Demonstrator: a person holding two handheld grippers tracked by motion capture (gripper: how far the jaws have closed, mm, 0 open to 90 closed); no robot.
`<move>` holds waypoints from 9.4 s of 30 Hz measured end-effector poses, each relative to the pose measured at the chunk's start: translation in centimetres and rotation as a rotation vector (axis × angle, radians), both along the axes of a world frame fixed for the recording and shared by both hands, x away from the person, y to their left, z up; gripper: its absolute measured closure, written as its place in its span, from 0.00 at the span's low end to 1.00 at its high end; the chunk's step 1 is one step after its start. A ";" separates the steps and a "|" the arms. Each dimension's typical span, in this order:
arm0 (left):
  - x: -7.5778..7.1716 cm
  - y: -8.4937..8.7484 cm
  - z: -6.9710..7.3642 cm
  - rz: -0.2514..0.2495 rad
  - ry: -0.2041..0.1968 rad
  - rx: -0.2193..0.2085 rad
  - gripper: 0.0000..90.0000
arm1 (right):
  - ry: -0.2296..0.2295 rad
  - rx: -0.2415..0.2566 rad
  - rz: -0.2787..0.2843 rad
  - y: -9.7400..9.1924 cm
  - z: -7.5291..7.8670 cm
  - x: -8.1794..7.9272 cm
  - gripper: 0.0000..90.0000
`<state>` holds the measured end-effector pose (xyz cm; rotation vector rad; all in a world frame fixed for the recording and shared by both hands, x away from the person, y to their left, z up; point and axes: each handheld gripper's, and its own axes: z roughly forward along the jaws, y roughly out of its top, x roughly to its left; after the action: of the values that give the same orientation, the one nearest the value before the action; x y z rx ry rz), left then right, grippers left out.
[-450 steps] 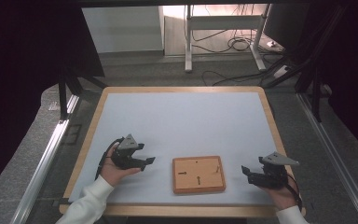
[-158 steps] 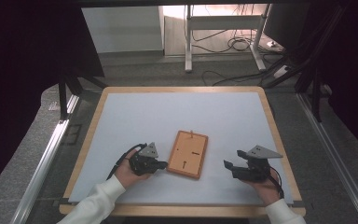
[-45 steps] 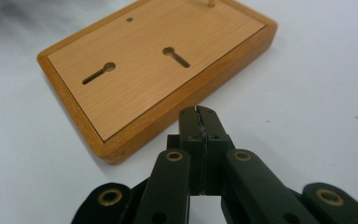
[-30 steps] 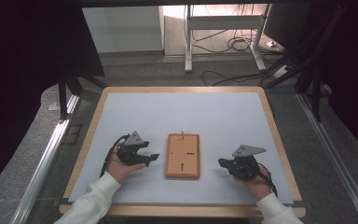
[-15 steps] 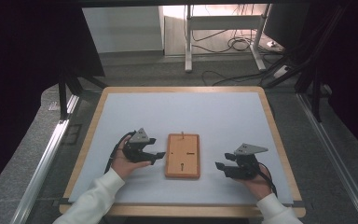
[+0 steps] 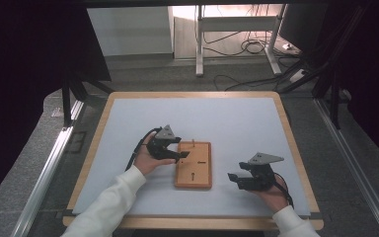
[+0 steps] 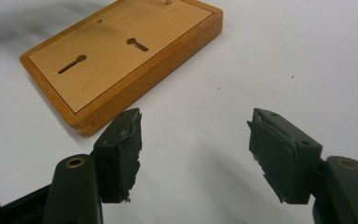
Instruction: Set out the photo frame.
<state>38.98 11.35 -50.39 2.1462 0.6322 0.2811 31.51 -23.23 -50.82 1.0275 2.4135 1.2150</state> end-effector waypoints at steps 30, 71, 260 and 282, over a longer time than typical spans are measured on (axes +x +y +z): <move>3.9 -3.3 -1.7 -0.050 0.023 -0.025 0.92 | -0.007 -0.017 0.015 1.0 -0.2 -0.1 0.38; 6.7 -2.7 -1.1 -0.123 0.232 -0.054 0.93 | -0.207 -0.313 0.268 10.9 -0.2 -2.7 0.20; -2.5 6.0 -1.5 0.045 0.061 -0.032 0.34 | -0.262 -0.451 0.497 12.0 12.2 2.0 0.78; -2.6 5.8 -1.6 0.035 0.059 -0.026 0.33 | -0.192 -0.292 0.361 11.9 11.7 7.9 0.74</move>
<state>36.41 17.20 -51.97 2.1265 0.7047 0.2279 39.42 -11.33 -39.08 0.3848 2.5868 0.9631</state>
